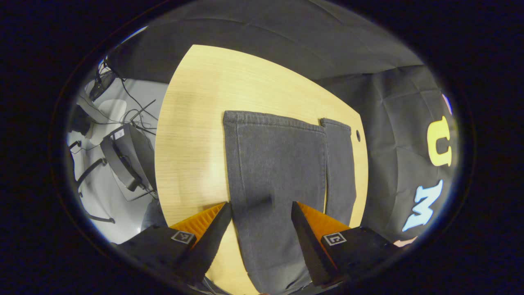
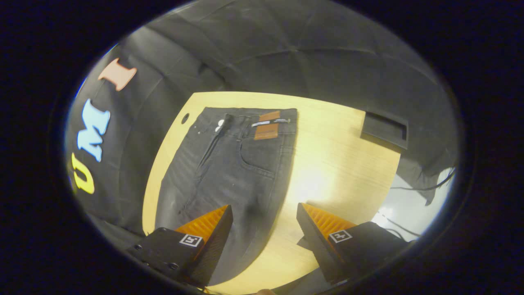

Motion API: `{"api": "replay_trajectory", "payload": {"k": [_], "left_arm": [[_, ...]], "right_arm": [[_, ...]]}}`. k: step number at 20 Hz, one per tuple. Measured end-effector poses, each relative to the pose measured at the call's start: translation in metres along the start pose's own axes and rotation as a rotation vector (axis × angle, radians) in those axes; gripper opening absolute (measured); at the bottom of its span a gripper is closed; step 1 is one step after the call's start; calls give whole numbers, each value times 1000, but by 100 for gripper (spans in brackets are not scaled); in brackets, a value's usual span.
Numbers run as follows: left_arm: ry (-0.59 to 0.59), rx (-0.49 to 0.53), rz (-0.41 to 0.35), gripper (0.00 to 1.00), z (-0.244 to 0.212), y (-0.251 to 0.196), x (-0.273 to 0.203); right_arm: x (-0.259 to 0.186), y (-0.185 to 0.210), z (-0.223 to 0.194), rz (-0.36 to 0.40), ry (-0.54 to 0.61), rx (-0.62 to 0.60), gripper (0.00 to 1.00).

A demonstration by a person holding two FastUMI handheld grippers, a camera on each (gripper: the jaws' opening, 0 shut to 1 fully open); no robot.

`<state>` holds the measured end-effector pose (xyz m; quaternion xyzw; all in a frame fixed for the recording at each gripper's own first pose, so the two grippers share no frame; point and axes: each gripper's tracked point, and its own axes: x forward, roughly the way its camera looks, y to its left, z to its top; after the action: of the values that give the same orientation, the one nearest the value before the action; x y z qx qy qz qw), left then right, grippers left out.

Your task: Grasp the waist and the cuffs of the jeans and fold them to make the two legs overlap; first hold the waist and fold one-third of the jeans toward the cuffs, then hold the cuffs and fold the remaining one-third in the same direction to finish folding.

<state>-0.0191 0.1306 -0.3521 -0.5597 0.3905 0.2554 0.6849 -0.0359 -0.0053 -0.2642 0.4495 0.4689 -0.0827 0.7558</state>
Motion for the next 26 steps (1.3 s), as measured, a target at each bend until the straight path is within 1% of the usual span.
{"api": "replay_trajectory", "payload": {"k": [3, 5, 7, 10, 11, 12, 13, 14, 15, 16, 17, 18, 19, 20, 21, 25, 26], "left_arm": [[-1, 8, -19, 98, 8, -11, 10], [1, 15, -49, 98, 12, -20, 16], [11, 3, -37, 93, 12, -17, 24], [31, -24, -62, 54, 9, -19, 33], [32, -25, -61, 57, 10, -15, 36], [33, -25, -59, 34, 10, -13, 38], [31, -30, -60, 28, 12, -10, 38], [36, -35, -73, 18, 12, -11, 38], [41, -30, -86, 18, 11, -11, 37], [43, -29, -89, 17, 12, -8, 36], [43, -43, -91, 17, 13, -10, 35], [50, -48, -106, 10, 13, -11, 36], [53, -49, -115, 10, 13, -7, 38], [58, -46, -122, 10, 13, -5, 36], [59, -43, -126, 10, 14, -5, 35], [57, -36, -161, 10, 17, -12, 16], [56, -35, -172, 10, 17, -16, 9]], "right_arm": [[8, -13, 11, -10, -1, 75, 95], [6, -21, 21, -1, 0, 135, 95], [3, -23, 30, 20, 2, 179, 94], [8, -13, 32, 59, 27, 210, 93], [17, -4, 27, 88, 50, 216, 91], [22, 7, 22, 126, 84, 226, 89], [27, 14, 16, 154, 116, 240, 85], [33, 18, 12, 169, 138, 252, 83], [36, 19, 15, 178, 143, 267, 72], [39, 20, 16, 179, 146, 263, 68], [39, 13, 12, 162, 144, 241, 58], [38, 9, 11, 156, 146, 224, 42], [38, 5, 9, 148, 150, 219, 31], [39, 4, 10, 151, 155, 240, 25], [36, 6, 11, 172, 168, 264, 10], [20, 10, 16, 236, 207, 265, 3], [13, 12, 19, 256, 218, 256, 3]]}}
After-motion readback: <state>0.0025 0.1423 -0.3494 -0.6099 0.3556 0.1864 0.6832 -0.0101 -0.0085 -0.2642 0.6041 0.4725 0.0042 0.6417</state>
